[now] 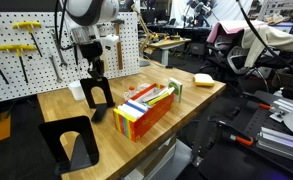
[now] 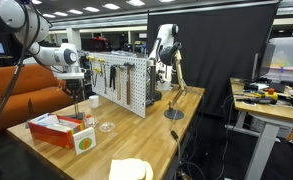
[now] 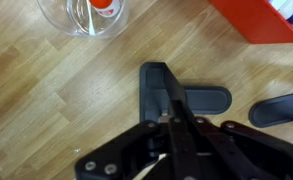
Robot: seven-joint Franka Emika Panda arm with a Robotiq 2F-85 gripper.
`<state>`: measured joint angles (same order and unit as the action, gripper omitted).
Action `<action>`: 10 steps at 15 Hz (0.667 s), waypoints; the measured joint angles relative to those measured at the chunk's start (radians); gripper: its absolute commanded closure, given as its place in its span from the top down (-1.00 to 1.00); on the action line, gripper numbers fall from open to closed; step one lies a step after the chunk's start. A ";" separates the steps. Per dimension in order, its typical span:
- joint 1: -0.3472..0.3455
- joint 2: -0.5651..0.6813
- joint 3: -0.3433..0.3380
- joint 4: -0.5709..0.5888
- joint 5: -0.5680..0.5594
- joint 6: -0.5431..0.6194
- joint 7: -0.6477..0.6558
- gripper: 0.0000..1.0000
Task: Move the black object to the right slightly
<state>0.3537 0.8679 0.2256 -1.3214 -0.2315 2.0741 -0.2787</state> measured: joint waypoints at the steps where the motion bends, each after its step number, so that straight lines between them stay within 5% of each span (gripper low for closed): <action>1: -0.001 -0.008 -0.001 -0.014 -0.001 0.000 0.000 -0.52; 10: -0.003 -0.076 -0.010 -0.111 0.004 0.003 0.033 0.67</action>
<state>0.3509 0.7922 0.2158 -1.4327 -0.2271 2.0768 -0.2452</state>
